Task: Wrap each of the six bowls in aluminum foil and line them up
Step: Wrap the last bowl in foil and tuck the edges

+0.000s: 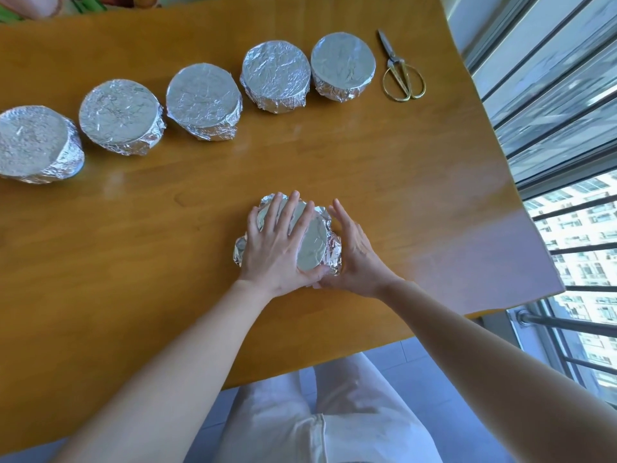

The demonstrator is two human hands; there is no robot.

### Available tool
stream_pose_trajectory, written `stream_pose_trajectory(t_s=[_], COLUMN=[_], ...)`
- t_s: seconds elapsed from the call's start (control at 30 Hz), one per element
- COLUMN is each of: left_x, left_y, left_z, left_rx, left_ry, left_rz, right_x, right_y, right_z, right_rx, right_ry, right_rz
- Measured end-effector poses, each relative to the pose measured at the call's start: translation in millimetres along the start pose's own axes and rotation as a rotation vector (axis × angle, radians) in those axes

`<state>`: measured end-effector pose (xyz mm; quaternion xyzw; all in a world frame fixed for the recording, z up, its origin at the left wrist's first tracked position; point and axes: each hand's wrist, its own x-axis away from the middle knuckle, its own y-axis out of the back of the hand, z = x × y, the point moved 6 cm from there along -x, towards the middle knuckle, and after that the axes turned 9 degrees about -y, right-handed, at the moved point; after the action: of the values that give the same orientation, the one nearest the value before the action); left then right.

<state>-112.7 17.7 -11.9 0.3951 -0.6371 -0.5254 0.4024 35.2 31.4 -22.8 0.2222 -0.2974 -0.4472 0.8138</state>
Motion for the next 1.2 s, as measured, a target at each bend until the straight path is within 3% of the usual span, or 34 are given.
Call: stream_pose_trajectory(t_s=[0.2,0.57,0.8,0.93,1.2], left_x=[-0.4,6.7,17.7,18.7,18.8], left_y=[0.3,3.2,4.5,4.8,4.4], left_z=[0.7,15.7,38.5,41.4,42.4], left_rx=[0.008,0.041,0.047,0.049,0.041], left_ry=[0.008,0.138,0.253,0.267,0.275], left_rz=[-0.006,-0.013,-0.029,-0.034,-0.024], right_x=[22.6,-6.0,-21.6,-10.3,0.5], right_y=[10.7,-25.2,-34.9,-22.7,-21.1], right_z=[-10.2,-3.3,13.5,4.6,15.2], right_rx=[0.061,-0.168,-0.095,-0.022,0.003], right_ry=[0.033,-0.138,-0.143,-0.181,-0.072], right_rz=[-0.194,-0.119,-0.103,-0.201,-0.253])
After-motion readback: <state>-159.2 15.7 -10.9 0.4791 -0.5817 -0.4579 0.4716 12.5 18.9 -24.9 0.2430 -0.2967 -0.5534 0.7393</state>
